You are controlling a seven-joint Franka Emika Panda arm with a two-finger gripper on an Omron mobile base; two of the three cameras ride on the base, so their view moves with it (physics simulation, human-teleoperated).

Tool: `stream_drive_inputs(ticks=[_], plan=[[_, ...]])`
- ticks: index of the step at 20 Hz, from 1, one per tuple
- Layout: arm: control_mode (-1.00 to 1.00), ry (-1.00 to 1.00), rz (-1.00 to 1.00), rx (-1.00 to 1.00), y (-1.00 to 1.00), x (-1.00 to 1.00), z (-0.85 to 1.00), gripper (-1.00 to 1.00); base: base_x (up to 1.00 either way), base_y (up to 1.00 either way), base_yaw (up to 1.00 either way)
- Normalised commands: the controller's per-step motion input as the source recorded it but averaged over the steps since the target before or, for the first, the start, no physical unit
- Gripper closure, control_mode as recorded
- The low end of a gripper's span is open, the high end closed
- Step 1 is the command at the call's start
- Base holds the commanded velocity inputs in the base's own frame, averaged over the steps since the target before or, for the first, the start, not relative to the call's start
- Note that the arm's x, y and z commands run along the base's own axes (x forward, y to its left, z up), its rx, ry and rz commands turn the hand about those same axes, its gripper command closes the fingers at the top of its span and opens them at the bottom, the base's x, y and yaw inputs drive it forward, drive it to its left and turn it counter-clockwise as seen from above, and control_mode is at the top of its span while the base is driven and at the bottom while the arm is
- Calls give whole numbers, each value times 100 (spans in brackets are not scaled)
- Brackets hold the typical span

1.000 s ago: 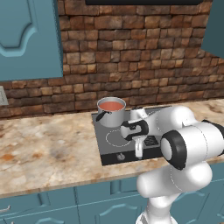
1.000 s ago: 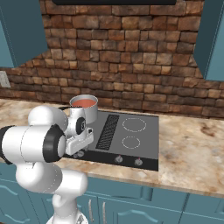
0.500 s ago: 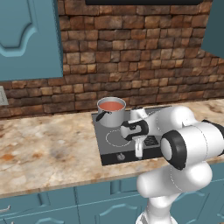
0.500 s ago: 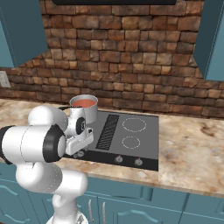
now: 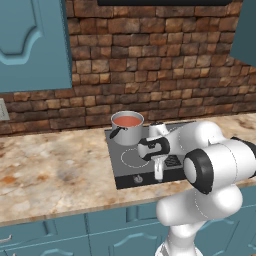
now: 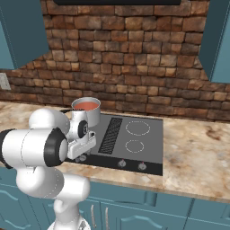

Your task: Wait until the marinara sauce is simmered to a deep red color and then turn off the stove.

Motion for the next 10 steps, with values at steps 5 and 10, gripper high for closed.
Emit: stream_drive_inputs(ticks=[5, 10], plan=[[-100, 0, 0, 0, 0, 0, 0, -100, 0, 0, 0], [-100, 0, 0, 0, 0, 0, 0, -100, 0, 0, 0]])
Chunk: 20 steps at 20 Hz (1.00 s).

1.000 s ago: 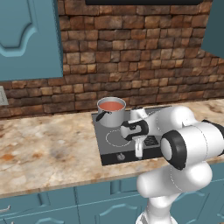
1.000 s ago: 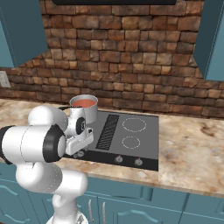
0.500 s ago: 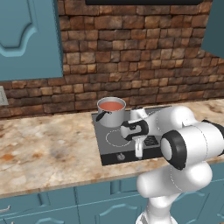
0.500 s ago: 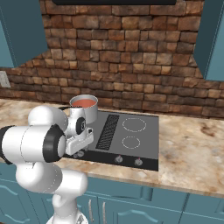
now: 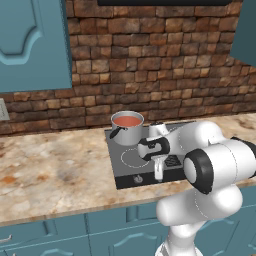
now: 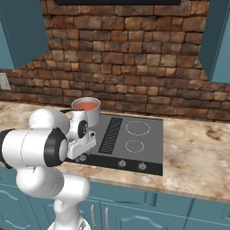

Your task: Wait until the marinara sauce is simmered to a deep red color and then turn off the stove.

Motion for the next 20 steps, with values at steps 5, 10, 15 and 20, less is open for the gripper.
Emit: stream_drive_inputs(ticks=[5, 10, 15, 20], plan=[[-100, 0, 0, 0, 0, 0, 0, -100, 0, 0, 0], [-100, 0, 0, 0, 0, 0, 0, -100, 0, 0, 0], [-100, 0, 0, 0, 0, 0, 0, -100, 0, 0, 0], [-100, 0, 0, 0, 0, 0, 0, -100, 0, 0, 0]])
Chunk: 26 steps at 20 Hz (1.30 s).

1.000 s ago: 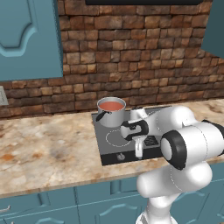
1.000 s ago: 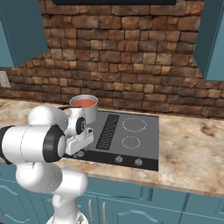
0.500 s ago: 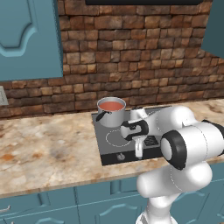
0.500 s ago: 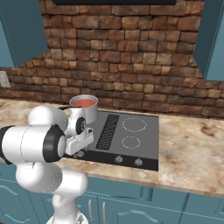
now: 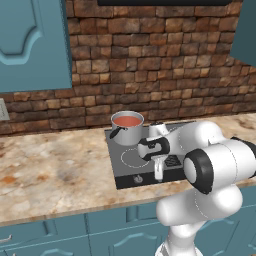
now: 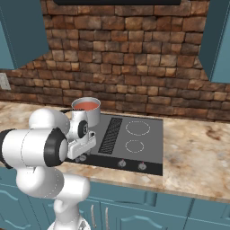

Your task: Wait until the marinara sauce is simmered to a deep red color and then turn off the stove.

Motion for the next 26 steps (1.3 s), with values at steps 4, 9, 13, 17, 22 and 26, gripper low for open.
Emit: stream_drive_inputs(ticks=[4, 9, 13, 17, 22, 26], plan=[[-100, 0, 0, 0, 0, 0, 0, -100, 0, 0, 0], [-100, 0, 0, 0, 0, 0, 0, -100, 0, 0, 0], [-100, 0, 0, 0, 0, 0, 0, -100, 0, 0, 0], [-100, 0, 0, 0, 0, 0, 0, -100, 0, 0, 0], [-100, 0, 0, 0, 0, 0, 0, -100, 0, 0, 0], [-100, 0, 0, 0, 0, 0, 0, -100, 0, 0, 0]])
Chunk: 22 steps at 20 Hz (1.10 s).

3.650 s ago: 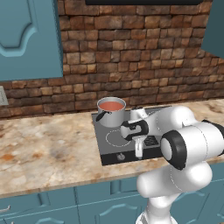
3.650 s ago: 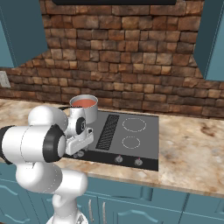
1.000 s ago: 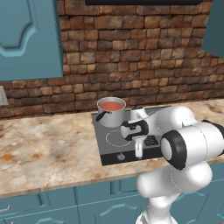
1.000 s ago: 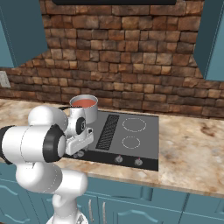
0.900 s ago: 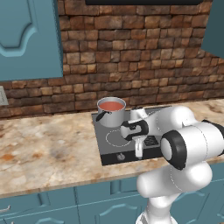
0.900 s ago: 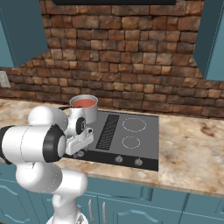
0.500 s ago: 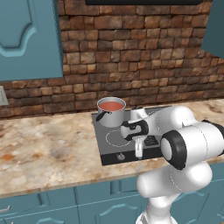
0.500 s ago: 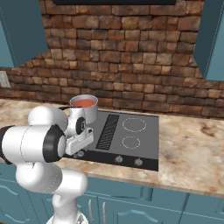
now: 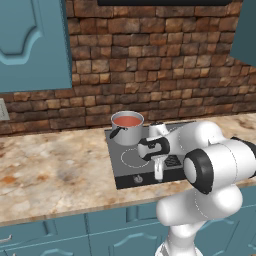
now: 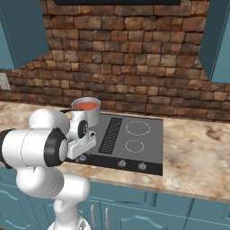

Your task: Wait until the marinara sauce is simmered to a deep red color and then turn off the stove.

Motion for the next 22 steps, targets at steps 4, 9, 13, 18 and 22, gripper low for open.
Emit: stream_drive_inputs(ticks=[4, 9, 13, 18, 22], plan=[[-100, 0, 0, 0, 0, 0, 0, -100, 0, 0, 0], [-100, 0, 0, 0, 0, 0, 0, -100, 0, 0, 0], [-100, 0, 0, 0, 0, 0, 0, -100, 0, 0, 0], [-100, 0, 0, 0, 0, 0, 0, -100, 0, 0, 0], [-100, 0, 0, 0, 0, 0, 0, -100, 0, 0, 0]])
